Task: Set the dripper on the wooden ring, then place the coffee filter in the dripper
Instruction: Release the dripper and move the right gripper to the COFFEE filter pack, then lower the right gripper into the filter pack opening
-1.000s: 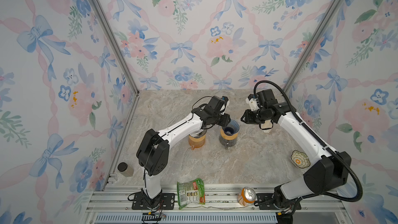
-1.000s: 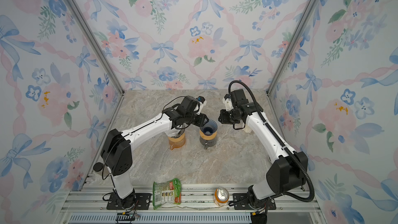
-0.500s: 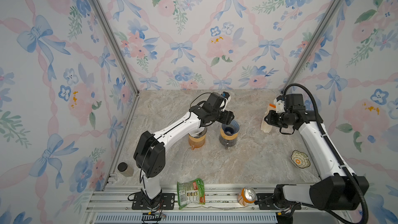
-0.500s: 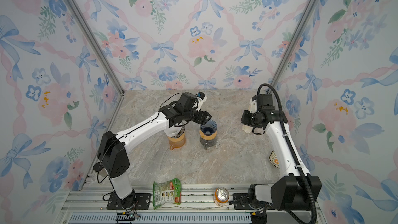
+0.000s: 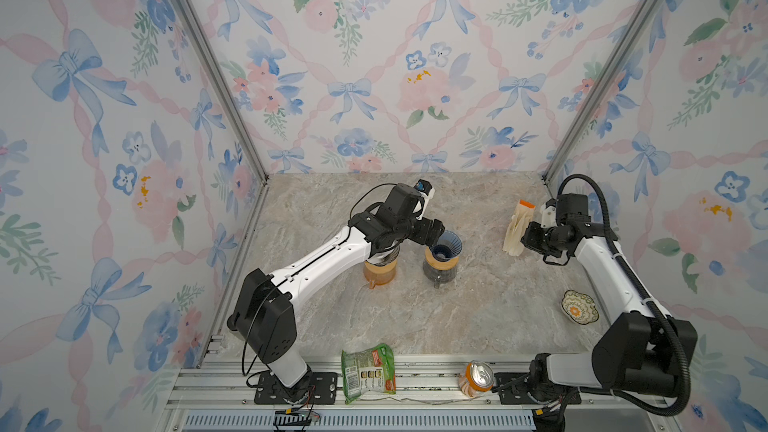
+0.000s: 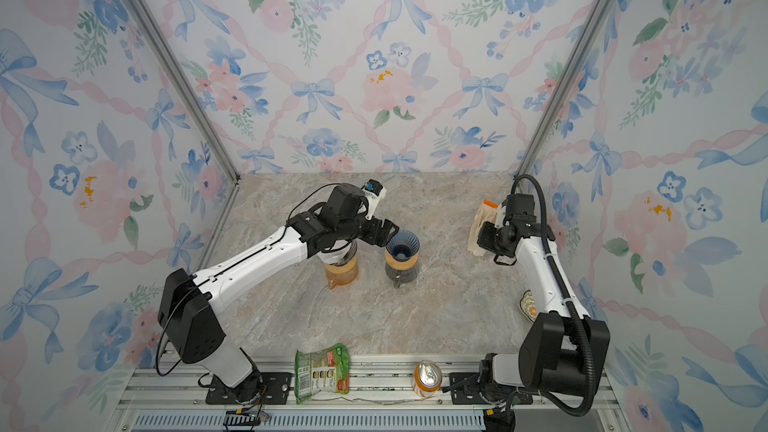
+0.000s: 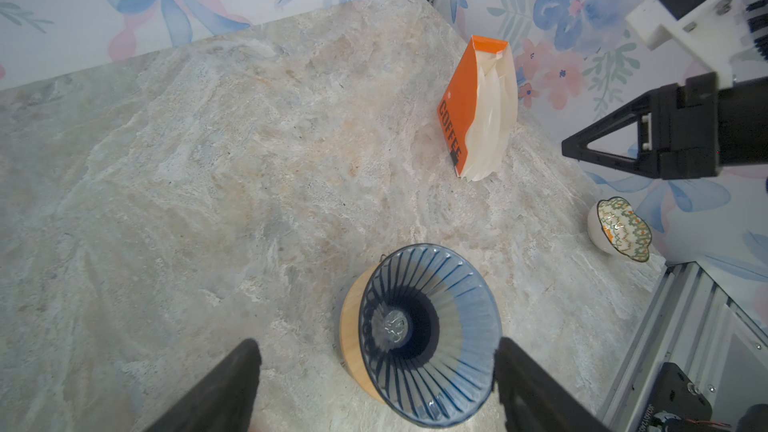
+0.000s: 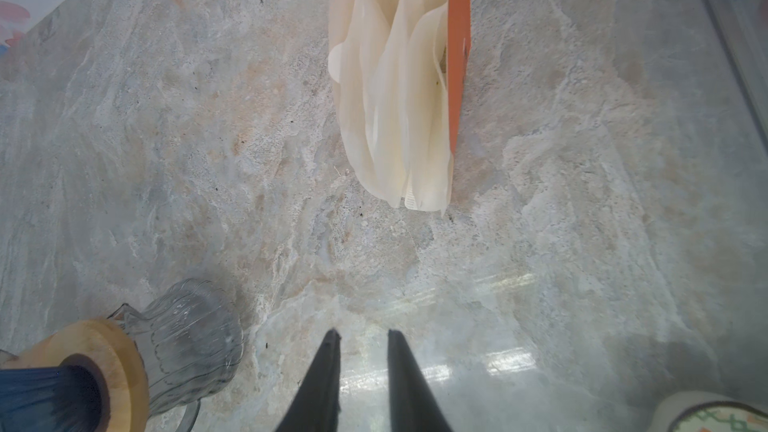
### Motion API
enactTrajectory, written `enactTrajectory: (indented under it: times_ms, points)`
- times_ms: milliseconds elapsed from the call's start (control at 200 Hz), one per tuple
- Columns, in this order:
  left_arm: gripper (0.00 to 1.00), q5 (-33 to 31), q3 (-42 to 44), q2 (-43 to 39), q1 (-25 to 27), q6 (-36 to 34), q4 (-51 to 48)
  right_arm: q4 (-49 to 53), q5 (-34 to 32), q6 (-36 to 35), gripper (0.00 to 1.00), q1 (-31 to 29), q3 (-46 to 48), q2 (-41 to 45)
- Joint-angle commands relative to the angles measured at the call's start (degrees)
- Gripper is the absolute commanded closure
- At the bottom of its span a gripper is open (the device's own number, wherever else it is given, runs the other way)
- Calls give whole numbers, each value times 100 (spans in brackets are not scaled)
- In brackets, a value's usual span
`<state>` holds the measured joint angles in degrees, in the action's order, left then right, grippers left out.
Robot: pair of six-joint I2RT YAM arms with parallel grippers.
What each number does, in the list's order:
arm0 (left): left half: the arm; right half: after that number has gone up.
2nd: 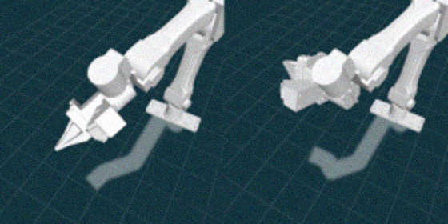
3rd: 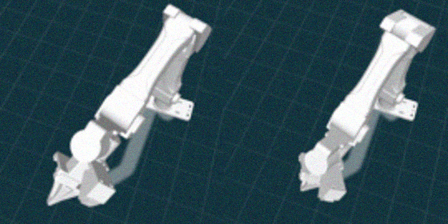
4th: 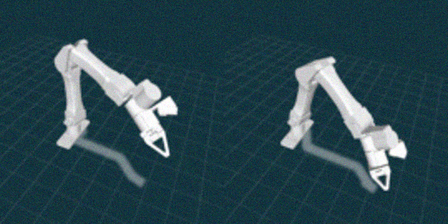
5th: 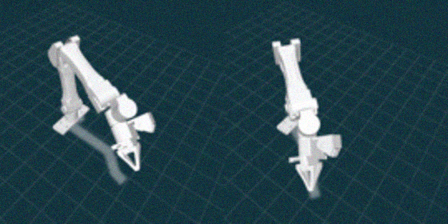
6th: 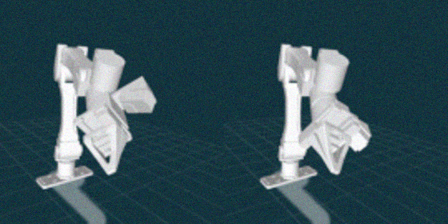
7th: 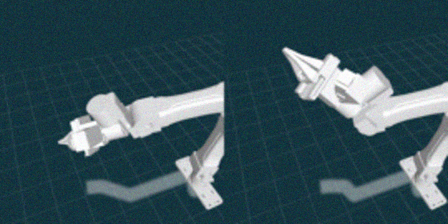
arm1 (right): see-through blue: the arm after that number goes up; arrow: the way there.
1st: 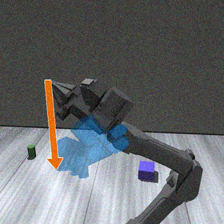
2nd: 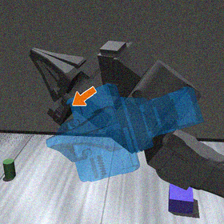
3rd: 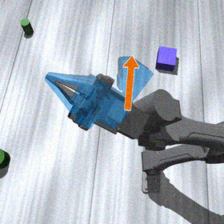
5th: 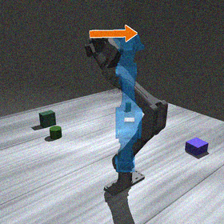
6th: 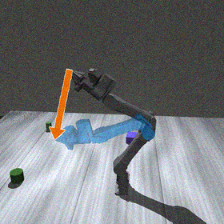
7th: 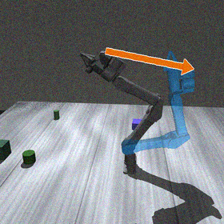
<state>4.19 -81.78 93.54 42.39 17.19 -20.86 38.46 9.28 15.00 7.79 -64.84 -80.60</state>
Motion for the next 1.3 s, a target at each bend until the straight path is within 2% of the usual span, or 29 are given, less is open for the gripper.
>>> enactTrajectory:
  times_ms: [0, 200, 640, 1095, 1295]
  points:
    - [9, -219, 232, -267, 32, 73, 135, -389, -266, 121, 77, 29, 14, -282]
    - [7, -314, 521, -461, -7, 147, 170, -417, -621, 180, 80, 10, -145, -863]
    - [6, -269, 526, -369, -82, 271, 188, -1002, -688, 407, 80, -133, -146, -1816]
    - [6, -243, 515, -310, -108, 364, 185, -1161, -1054, 455, 80, -233, -414, -2331]
    - [6, -247, 505, -301, -117, 381, 188, -1071, -1099, 414, 80, -373, -396, -2170]
